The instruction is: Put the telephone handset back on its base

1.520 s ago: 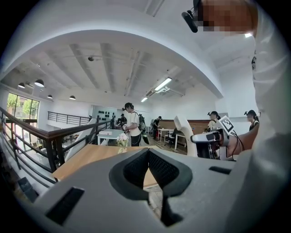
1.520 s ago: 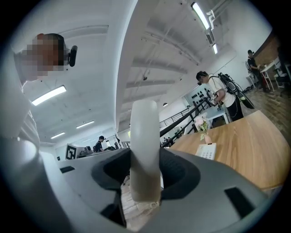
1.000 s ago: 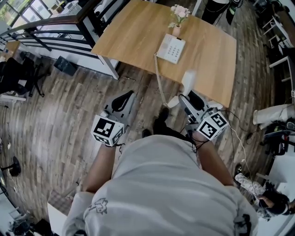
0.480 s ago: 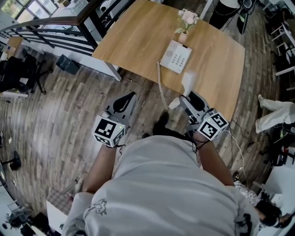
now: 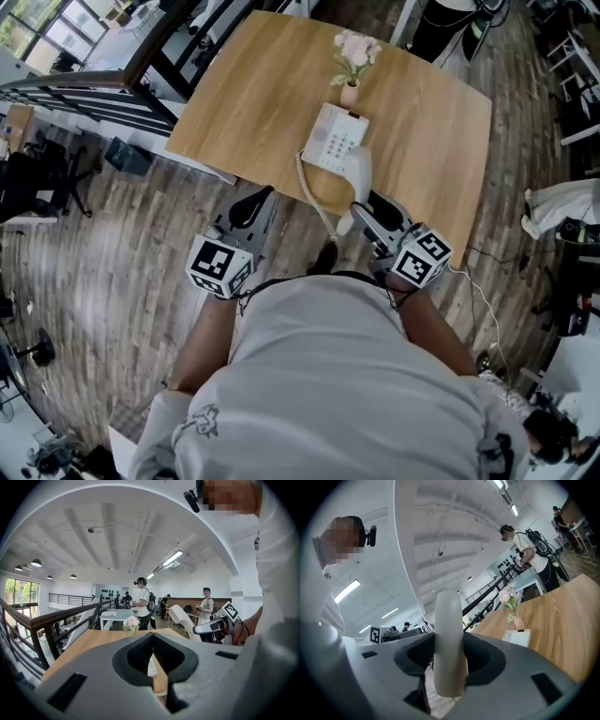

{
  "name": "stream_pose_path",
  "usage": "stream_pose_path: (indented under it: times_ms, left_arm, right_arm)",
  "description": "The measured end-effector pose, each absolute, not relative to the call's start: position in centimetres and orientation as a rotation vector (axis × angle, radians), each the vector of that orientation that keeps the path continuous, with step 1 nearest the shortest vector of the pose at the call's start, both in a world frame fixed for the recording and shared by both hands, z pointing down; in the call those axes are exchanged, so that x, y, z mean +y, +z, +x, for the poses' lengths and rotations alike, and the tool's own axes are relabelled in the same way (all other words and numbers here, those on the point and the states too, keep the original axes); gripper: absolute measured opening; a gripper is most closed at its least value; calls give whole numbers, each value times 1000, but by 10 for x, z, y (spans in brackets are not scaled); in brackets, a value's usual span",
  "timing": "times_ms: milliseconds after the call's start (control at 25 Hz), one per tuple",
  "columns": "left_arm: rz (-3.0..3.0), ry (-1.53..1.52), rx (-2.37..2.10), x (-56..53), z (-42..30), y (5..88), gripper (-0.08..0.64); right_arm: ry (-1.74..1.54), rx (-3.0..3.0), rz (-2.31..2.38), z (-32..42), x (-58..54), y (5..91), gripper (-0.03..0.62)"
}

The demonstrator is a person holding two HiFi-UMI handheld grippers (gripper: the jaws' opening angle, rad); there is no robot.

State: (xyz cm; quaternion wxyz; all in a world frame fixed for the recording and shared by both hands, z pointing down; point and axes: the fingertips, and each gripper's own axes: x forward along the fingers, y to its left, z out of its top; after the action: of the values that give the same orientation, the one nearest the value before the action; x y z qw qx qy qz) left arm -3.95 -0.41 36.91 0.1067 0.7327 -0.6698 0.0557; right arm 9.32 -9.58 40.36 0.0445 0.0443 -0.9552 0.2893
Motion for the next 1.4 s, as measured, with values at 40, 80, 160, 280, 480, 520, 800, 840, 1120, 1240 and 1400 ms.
stream_pose_path:
  times_ms: [40,80,160,280,480,520,800,840,1120,1240,1400]
  left_arm:
    - [2166,167,-1968,-13,-41,368,6]
    - [2175,172,-1963,-21,-41,367,7]
    - [2191,184,-1949,-36,-39,366,6]
    - [2210,191,-1921,-52,-32,366,7]
    - [2275,189,-1839,-86,-28,368,7]
    - [2293,188,-1818,-93,-30,369,7]
    - [2460,186,-1606,-149,-42,374,6]
    - [2480,190,-1574,-156,-46,374,7]
    - [2620,214,-1344,-189,-78,376,6]
    - [2666,230,-1252,-195,-97,380,6]
    - [2717,244,-1154,-202,-111,378,7]
  right_arm:
    - [891,-2921,138,92,-103,404,201]
    - [896,-2923,143,91,-110,404,201]
    - [909,-2927,159,93,-122,404,201]
    - [926,-2931,196,103,-134,405,201]
    - [943,-2929,282,110,-155,405,201]
    - [949,-2928,305,108,-158,406,201]
    - [980,-2916,494,92,-173,412,200]
    - [978,-2915,522,88,-175,412,201]
    - [991,-2893,759,50,-181,415,201]
    - [1005,-2881,854,28,-178,420,201]
    - [1024,-2860,953,9,-174,422,201]
